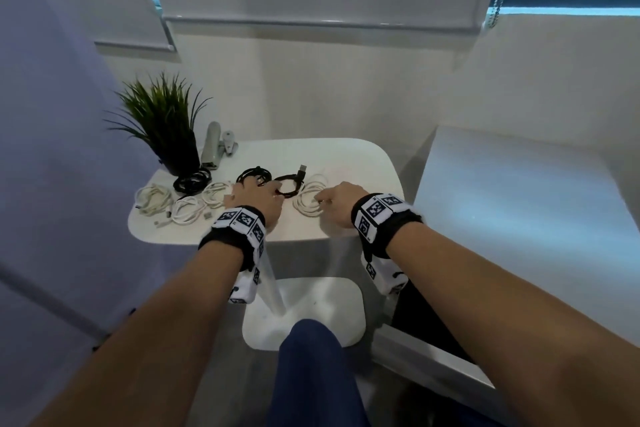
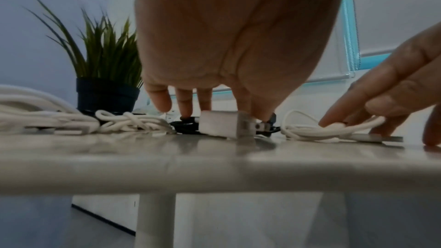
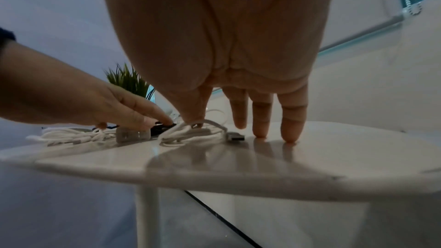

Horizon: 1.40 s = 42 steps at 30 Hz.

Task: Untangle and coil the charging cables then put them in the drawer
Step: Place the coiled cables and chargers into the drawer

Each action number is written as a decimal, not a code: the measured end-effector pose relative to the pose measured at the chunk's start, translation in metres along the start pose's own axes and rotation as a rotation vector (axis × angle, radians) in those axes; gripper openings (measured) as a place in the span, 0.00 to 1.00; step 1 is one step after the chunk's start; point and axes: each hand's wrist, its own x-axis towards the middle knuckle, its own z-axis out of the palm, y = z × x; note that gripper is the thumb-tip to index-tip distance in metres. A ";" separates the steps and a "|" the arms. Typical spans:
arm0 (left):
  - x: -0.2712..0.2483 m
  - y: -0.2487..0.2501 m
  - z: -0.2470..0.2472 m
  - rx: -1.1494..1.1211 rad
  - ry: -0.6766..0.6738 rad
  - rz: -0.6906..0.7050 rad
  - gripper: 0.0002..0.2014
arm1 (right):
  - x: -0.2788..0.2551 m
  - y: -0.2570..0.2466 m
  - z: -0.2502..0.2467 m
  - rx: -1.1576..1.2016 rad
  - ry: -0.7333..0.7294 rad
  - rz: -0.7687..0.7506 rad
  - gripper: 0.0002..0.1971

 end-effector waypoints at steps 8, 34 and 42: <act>0.010 0.016 -0.003 0.167 0.021 0.181 0.10 | 0.007 0.007 0.001 -0.066 -0.028 0.012 0.20; -0.125 0.138 0.022 -0.461 -0.195 0.547 0.06 | -0.157 0.141 0.022 0.785 0.050 0.373 0.08; -0.144 0.154 0.069 -0.282 -0.452 0.615 0.04 | -0.196 0.165 0.045 0.694 -0.100 0.474 0.10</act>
